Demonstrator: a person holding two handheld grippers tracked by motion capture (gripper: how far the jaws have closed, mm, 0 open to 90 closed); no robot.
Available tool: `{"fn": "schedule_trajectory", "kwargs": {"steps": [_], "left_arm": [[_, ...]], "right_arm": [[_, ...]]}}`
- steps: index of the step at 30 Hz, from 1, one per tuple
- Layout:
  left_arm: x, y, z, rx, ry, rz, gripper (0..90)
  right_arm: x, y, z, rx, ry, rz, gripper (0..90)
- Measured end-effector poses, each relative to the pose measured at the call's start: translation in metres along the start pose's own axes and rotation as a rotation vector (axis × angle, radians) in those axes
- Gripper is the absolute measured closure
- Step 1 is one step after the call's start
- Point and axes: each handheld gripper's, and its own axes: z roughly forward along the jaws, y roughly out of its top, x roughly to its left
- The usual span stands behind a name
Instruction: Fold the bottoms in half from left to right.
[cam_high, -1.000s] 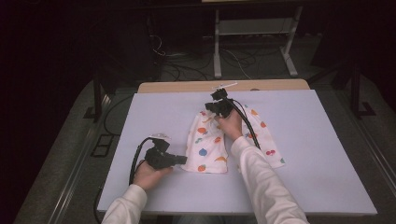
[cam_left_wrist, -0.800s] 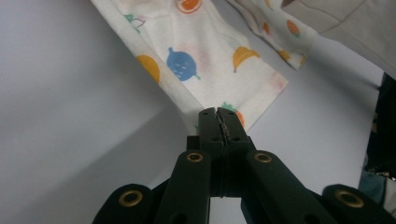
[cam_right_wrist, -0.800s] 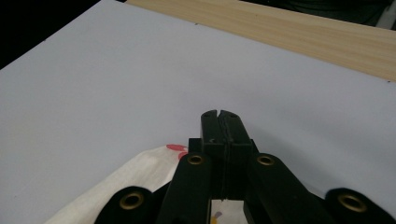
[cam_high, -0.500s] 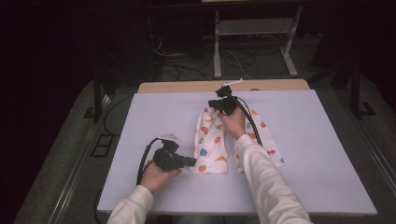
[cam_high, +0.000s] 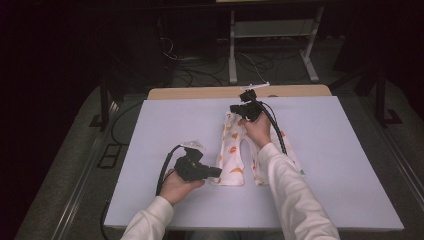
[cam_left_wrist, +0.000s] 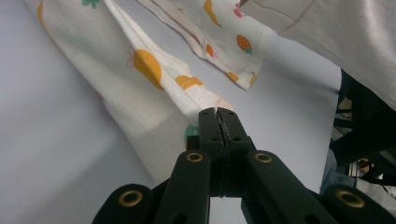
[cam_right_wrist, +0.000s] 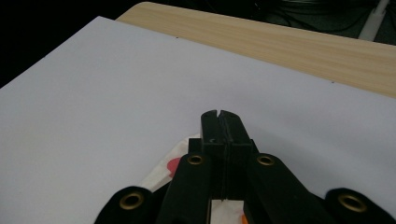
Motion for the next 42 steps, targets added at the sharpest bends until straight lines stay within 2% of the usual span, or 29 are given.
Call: {"fn": "schedule_trajectory", "kwargs": {"steps": [8,20,27,42], "left_arm": [[-0.006,0.009,0.006,0.005,-0.015,0.020,89.1],[-0.019,0.022,0.019,0.009,-0.044,0.057,89.2],[-0.023,0.026,0.024,0.008,-0.053,0.058,89.2],[-0.035,0.039,0.040,0.021,-0.078,0.085,89.2]], "right_arm": [[-0.008,0.000,-0.008,-0.013,0.002,0.021,88.5],[-0.017,-0.001,-0.017,-0.010,0.000,0.026,88.5],[-0.022,-0.002,-0.021,-0.015,-0.003,0.031,88.5],[-0.036,-0.005,-0.032,-0.019,-0.014,0.041,88.5]]}}
